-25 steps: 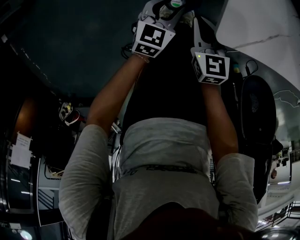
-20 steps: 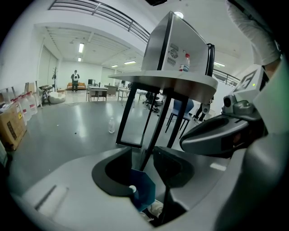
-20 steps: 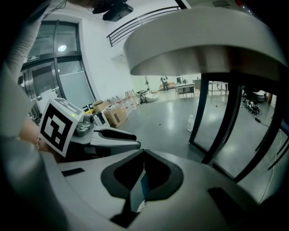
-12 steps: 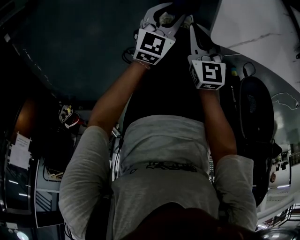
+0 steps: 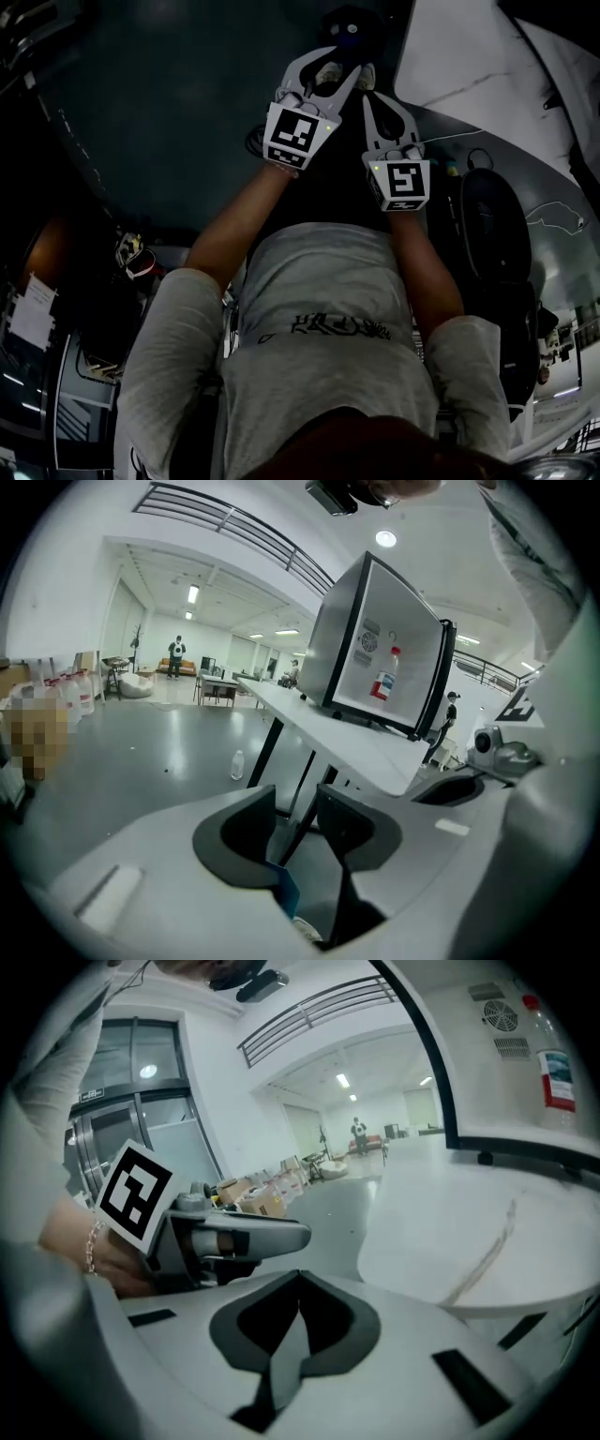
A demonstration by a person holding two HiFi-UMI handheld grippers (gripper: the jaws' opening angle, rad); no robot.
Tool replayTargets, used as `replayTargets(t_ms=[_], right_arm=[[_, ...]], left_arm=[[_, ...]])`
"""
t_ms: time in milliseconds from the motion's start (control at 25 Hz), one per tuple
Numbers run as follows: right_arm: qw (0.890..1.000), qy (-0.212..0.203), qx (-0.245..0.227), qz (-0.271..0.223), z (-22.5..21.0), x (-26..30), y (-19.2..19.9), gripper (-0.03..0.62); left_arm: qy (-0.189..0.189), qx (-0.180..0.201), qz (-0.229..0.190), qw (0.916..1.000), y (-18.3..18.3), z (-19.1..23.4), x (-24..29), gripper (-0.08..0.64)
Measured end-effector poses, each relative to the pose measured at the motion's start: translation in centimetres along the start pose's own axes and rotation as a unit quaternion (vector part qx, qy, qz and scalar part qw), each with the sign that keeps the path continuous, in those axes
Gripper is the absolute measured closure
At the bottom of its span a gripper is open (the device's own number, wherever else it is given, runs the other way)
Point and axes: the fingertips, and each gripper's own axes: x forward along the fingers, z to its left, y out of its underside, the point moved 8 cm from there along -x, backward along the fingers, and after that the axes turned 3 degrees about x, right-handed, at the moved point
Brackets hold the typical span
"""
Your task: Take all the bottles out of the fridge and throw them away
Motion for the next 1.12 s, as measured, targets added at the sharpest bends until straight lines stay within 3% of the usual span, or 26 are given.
replayTargets(t_ms=[880,1120], right_arm=[[0.995,-0.006,-0.063,-0.083,1.1,-6.2,-14.7,0.583],[0.99,-0.003,-0.082,-0.113,1.3,-8.1,-19.2,0.582]], left_arm=[[-0.009,-0.026,-0.08,0.9964,-13.8,-3.0,-6.6,0.43],[-0.001,-0.011,-0.107,0.9942,-18.2,-3.8,-8.3,0.434]])
